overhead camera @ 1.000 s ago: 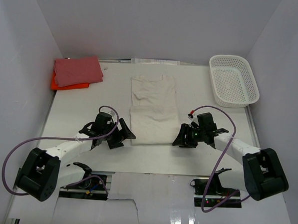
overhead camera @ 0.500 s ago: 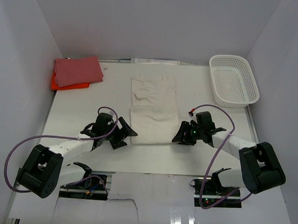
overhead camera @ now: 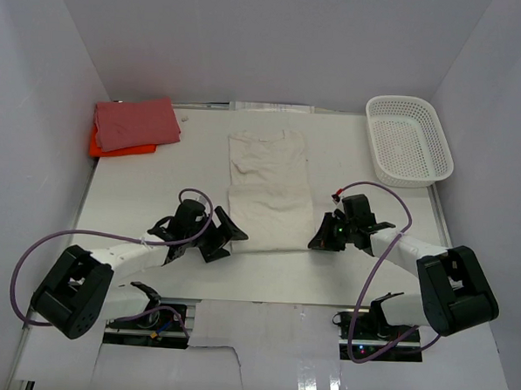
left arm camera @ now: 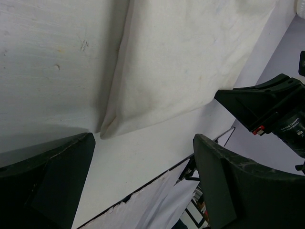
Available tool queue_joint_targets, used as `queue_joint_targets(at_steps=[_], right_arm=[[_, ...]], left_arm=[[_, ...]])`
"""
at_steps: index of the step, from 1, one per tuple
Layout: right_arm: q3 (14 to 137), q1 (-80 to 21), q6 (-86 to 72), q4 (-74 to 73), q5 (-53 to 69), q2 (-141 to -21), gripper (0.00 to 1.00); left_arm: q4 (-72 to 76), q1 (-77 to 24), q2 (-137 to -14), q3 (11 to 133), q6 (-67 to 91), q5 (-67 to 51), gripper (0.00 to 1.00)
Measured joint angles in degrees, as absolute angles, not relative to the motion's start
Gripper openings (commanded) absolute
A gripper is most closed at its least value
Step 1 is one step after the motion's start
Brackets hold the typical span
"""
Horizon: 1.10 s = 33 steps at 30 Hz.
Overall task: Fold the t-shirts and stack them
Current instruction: Grab one side of the 2/3 rectangular tshirt with both arms
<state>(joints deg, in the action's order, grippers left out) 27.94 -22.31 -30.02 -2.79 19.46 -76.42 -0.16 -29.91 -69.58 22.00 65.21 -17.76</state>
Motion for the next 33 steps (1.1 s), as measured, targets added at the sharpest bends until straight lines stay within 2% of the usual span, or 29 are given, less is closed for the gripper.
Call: queue_joint_targets(at_steps=[13,22,33], right_arm=[[29.19,-22.31,-30.92,-3.25,20.8,-76.49,0.08],[30.7,-22.31,-31.14,-3.44,21.39,-76.49,0.08],[30.72,-22.09,-31.11,-4.25,21.37,-76.12,0.08]], left_arm=[[3.79,-35.29,-71.24,20.84,71.05,-16.49,0.93],[6.68,-35.88,-71.66,19.22,74.3,-16.01,0.88],[-2.79,-36.25,-68.42,21.15,77.89,-10.2,0.88]])
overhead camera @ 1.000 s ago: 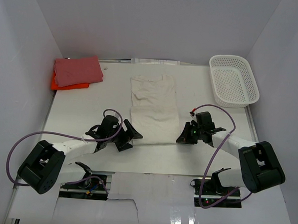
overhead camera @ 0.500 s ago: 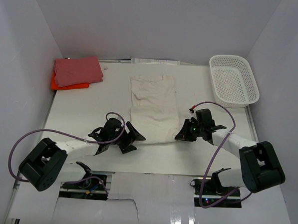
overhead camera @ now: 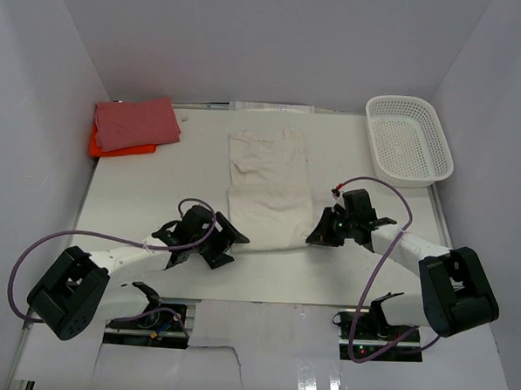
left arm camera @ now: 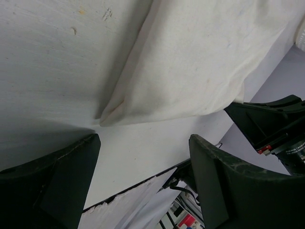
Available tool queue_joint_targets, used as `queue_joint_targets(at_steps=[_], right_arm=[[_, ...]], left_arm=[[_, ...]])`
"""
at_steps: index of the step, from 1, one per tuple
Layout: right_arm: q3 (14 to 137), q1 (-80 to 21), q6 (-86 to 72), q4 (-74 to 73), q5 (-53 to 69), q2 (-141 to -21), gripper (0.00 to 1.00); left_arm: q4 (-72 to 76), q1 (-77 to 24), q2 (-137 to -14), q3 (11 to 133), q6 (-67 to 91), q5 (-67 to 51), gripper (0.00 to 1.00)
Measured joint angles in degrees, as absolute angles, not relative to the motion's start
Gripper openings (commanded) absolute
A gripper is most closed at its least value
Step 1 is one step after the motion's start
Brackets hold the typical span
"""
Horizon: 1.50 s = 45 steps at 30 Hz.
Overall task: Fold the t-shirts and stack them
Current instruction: Grab one side of the 2/3 rectangular tshirt with both arms
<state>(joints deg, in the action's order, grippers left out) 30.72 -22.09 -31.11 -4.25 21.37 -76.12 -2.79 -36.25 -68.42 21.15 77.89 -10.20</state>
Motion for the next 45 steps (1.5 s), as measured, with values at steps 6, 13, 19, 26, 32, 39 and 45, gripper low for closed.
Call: queue_joint_targets(at_steps=[6,13,19,26,32,39,45], right_arm=[[30.72,-22.09,-31.11,-4.34,21.37,-75.96,0.08],[30.7,-21.76,-31.09,-4.43,21.34,-74.89,0.08],[30.59,-21.71,-31.09,-4.45,21.34,-74.63,0.08],[30.57,-21.39,-31.07,-4.45,21.37,-74.61,0.08],[30.52,-21.39,-31.07,-4.45,21.37,-74.61,0.08],[30.3,-21.39,-31.03,-4.43,21.39,-74.41,0.08],[30.15,-21.34,-31.03,-4.49,21.39,-73.8,0.08]], left_arm=[[-4.25,-36.23,-72.42,23.09,77.8,-9.72,0.5],[0.75,-36.12,-77.3,23.11,78.22,-11.49,0.53],[1.19,-36.12,-77.52,23.2,78.89,-11.66,0.54],[-3.2,-36.27,-72.42,22.17,79.61,-7.38,0.55],[-8.23,-36.29,-69.89,22.72,79.94,-3.62,0.56],[-8.51,-36.29,-72.95,24.62,79.66,-3.14,0.56],[-3.95,-36.27,-77.08,25.47,79.4,-3.18,0.34]])
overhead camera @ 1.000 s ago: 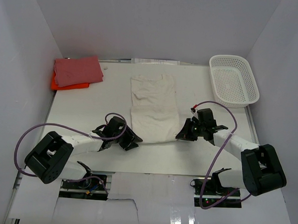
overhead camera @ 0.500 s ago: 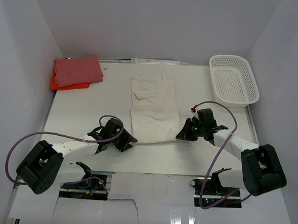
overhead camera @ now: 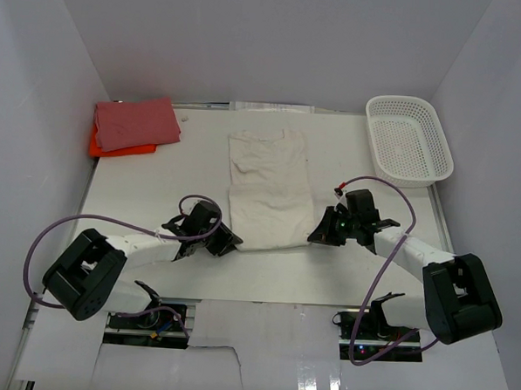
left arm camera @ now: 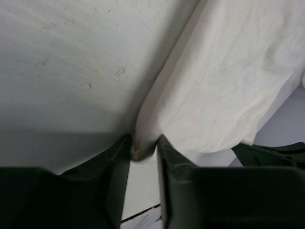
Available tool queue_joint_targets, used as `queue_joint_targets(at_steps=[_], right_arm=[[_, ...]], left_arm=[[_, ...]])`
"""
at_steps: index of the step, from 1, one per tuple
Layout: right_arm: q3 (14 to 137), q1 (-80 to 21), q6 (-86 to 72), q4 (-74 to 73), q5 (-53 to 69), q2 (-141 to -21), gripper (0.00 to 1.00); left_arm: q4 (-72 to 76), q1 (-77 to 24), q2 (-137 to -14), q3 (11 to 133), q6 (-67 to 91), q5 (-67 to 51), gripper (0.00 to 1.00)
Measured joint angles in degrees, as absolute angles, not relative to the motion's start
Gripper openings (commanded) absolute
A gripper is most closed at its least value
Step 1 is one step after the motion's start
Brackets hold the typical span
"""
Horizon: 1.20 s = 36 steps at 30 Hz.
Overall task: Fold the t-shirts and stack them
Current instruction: Grab one side of the 2/3 rectangular tshirt with both arms
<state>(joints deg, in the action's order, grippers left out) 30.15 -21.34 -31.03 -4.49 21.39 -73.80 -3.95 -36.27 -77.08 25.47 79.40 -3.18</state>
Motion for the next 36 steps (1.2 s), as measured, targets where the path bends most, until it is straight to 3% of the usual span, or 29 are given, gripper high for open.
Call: queue_joint_targets(at_steps=[1,2,11,15,36], right_arm=[[30.15,-21.34,-31.03,-4.49,21.41,-73.67,0.08],[30.15,-21.34,-31.03,-4.49,21.41,-73.58,0.08],[30.11,-21.34,-31.03,-4.49,21.58,-73.43,0.08],[30.04,-21.34,-31.03,-4.49,22.02,-73.36,0.08],[22.52,-25.98,-32.21,-9.69,25.65,-61.82,0.08]], left_arm=[[-3.29,-36.27,-77.47,25.26,79.4,-3.22,0.2],[-2.76,-36.27,-77.73,24.93,79.33,-3.18,0.16],[-0.97,-36.29,-77.1,23.7,78.91,-2.98,0.13],[-1.43,-36.29,-75.57,22.85,78.37,-2.5,0.0],[-16.21,-36.18,-73.25,28.12,61.87,-9.06,0.0]])
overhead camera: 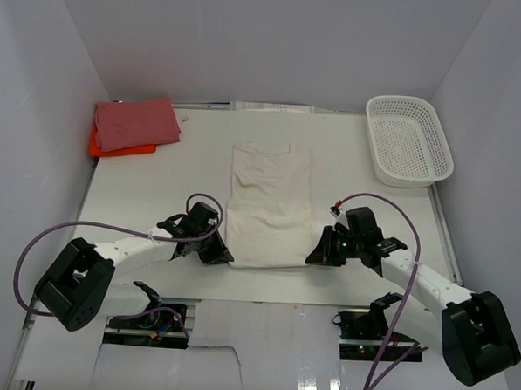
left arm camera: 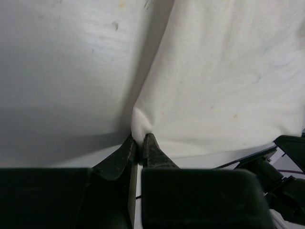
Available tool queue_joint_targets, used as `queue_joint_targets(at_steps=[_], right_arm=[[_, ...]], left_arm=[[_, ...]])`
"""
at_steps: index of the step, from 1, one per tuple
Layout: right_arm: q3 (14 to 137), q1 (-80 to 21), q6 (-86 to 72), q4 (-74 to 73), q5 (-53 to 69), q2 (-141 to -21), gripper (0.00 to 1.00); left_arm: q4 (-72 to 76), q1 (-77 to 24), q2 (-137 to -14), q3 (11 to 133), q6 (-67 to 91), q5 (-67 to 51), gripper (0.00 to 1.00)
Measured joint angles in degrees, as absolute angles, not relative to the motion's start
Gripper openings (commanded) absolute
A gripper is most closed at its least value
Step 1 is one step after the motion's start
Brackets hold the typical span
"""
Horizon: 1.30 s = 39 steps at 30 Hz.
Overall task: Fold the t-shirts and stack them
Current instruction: Grab one side of the 2/3 rectangular tshirt with both arms, then fold the long partially folded tshirt into a neat square
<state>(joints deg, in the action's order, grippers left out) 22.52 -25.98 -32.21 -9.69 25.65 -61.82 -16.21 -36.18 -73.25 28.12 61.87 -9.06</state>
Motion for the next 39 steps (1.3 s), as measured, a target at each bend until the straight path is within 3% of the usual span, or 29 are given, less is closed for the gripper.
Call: queue_joint_targets(at_steps=[10,23,39], right_arm=[[25.82,-26.7,-31.62,-19.68,26.61,-56.23,0.08],[35.92,-26.65,-28.8,-28.97,26.83,-54.87,0.08],[50.5,-26.55,-23.46,-31.7,27.4,-66.24,0.08]], left_arm=[[-30.59,-36.4,-68.84,33.06,58.24,-11.57,0.0],[-35.44,-33.23,-71.0,38.7,53.98,-18.44,0.0],[-45.17,-23.4,-76.88,57.84,45.6,-23.79,0.0]])
